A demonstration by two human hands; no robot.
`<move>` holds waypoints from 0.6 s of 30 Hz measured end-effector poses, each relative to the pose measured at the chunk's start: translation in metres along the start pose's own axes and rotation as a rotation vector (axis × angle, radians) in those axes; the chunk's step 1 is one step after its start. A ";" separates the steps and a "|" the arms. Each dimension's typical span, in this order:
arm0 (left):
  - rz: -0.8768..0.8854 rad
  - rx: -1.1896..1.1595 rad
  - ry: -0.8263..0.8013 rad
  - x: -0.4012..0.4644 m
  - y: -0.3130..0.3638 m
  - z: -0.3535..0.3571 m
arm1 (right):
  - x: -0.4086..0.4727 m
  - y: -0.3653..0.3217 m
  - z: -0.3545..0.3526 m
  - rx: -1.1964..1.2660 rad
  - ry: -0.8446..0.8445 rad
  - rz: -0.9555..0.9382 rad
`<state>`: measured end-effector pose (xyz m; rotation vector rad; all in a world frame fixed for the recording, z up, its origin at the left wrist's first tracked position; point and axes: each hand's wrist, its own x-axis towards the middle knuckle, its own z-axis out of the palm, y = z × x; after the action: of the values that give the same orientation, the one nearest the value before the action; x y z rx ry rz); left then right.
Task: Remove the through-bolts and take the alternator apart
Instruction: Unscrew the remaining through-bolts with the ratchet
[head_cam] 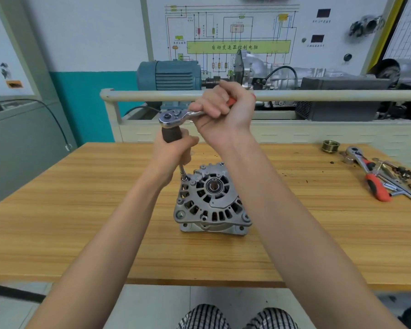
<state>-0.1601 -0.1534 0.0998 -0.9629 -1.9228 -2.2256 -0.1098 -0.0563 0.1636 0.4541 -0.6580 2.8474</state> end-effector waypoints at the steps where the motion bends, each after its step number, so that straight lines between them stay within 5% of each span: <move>1: 0.010 -0.013 0.081 -0.001 -0.001 0.003 | -0.006 0.007 -0.003 0.002 -0.018 -0.079; 6: 0.082 -0.060 0.373 -0.001 -0.006 0.017 | -0.042 0.042 -0.012 -0.092 -0.159 -0.449; 9: 0.077 -0.057 0.420 -0.002 -0.007 0.019 | -0.041 0.038 -0.012 -0.134 -0.192 -0.453; 15: 0.037 0.065 -0.022 -0.001 0.002 -0.002 | -0.001 -0.011 -0.001 -0.037 -0.028 0.064; 18: -0.006 0.024 -0.189 0.002 0.007 -0.009 | 0.011 -0.015 0.002 -0.029 0.006 0.154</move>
<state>-0.1622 -0.1624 0.1068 -1.2055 -2.0224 -2.1806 -0.1164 -0.0431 0.1751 0.4067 -0.7640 2.9767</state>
